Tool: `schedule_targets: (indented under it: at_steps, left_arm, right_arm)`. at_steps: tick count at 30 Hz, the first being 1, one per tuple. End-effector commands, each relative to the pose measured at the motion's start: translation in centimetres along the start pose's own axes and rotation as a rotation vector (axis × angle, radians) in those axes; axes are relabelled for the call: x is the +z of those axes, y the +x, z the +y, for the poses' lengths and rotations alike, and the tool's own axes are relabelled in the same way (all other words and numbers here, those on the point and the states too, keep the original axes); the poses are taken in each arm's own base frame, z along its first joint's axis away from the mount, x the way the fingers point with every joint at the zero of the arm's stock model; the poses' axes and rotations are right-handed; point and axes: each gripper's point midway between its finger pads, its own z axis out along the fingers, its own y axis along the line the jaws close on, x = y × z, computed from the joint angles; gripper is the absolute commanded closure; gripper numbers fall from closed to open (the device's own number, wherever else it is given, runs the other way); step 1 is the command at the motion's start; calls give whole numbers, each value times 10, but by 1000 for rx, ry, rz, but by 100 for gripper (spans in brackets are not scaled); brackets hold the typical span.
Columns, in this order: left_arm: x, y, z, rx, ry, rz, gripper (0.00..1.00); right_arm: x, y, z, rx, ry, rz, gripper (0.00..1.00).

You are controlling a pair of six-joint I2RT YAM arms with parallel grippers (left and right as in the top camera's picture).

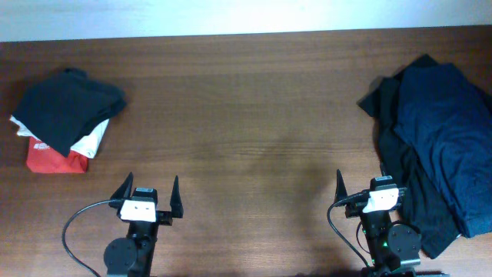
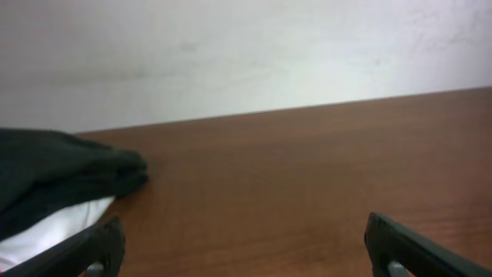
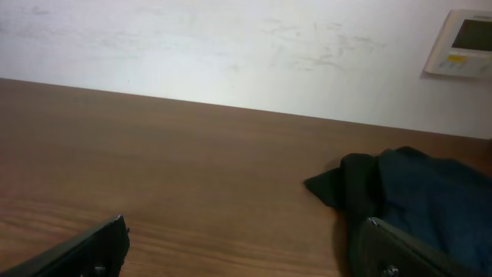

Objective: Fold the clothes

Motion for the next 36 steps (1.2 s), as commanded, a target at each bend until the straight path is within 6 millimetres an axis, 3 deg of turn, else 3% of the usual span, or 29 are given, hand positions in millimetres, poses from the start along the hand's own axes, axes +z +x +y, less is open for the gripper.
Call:
schedule_targets:
  at_steps: [1,9,14,19,23,26,31,36]
  left_arm:
    - [0,-5,-4,-10,20,-22,1]
    - [3,-4,-4,-39,22,30,1]
    - [14,-23,-2,-40,25,103,1]
    - [40,-43,0,-44,30,197,1]
    - [74,-56,1,-47,35,310,1]
    - [91,-52,2,-51,40,429,1]
    - [111,-40,-1,-61,60,641,1]
    - [115,-40,-3,-70,75,740,1]
  right_arm:
    - [0,1,2,43,-8,1,1]
    - [-3,-14,-3,43,15,-20,1]
    - [-10,-26,-15,42,75,42,1]
    - [-2,-46,-17,40,74,102,1]
    - [19,-67,-19,38,67,184,1]
    - [38,-75,-20,35,62,270,1]
    - [75,-69,-21,30,50,477,1]
    - [112,-58,-16,-3,-1,663,1]
